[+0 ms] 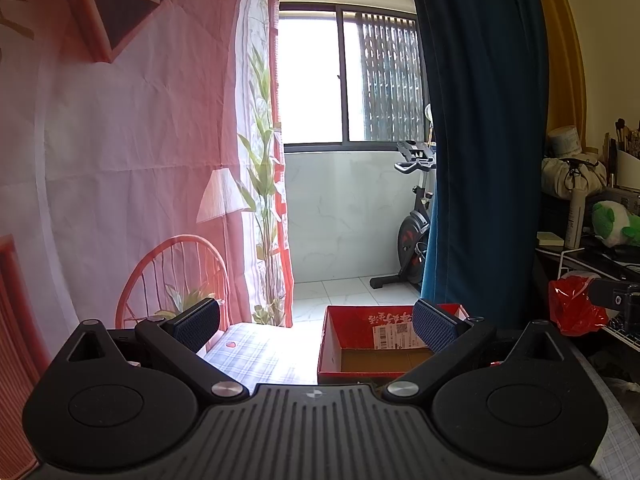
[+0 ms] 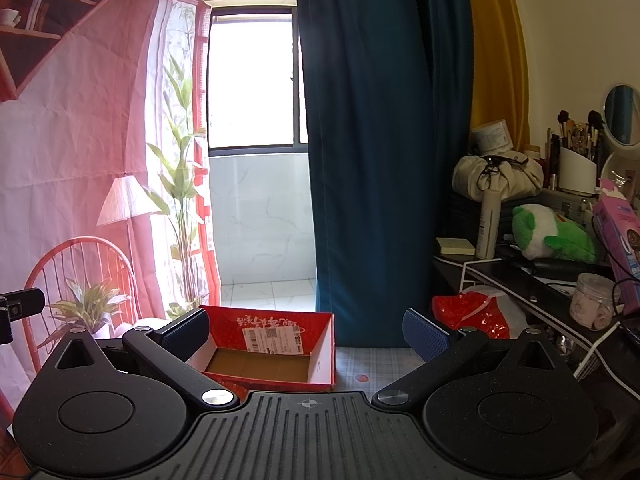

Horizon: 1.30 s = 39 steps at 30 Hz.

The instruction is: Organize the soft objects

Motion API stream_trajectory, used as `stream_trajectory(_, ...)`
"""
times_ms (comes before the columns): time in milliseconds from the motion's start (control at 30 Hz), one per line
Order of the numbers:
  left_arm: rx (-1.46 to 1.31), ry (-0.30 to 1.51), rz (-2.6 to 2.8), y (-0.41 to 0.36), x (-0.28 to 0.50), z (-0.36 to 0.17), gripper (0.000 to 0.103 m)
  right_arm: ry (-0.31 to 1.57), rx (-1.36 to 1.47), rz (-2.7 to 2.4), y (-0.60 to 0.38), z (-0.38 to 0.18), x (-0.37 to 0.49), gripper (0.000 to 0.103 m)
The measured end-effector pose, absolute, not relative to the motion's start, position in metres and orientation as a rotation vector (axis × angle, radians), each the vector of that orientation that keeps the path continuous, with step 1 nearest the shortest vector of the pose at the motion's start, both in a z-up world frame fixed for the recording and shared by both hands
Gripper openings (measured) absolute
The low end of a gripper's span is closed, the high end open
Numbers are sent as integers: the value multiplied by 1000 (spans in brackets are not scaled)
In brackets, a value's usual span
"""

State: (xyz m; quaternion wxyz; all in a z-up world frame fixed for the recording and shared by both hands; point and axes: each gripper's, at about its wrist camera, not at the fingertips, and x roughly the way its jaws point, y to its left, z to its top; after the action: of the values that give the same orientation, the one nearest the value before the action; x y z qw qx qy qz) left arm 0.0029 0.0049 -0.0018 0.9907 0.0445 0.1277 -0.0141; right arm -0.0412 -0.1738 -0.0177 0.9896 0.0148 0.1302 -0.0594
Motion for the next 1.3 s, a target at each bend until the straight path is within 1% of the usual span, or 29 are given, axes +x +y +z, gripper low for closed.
stream_trajectory(467,89,259,-28,5,3,-2,103,265,31,-117,-173,-18,-42,103)
stream_trajectory(767,83,302,-45,6,12,-17,103,267,47,-95,-173,-29,-36,103)
stream_trajectory(900,84,368,-44,11,28,-38,103,261,62,-55,-175,-52,-29,103)
stream_trajectory(1100,95,445,-17,26,54,-79,103,323,40,-42,-169,-105,-6,103)
stream_trajectory(1300,106,533,-15,39,73,-124,103,308,-37,-31,-152,-158,2,103)
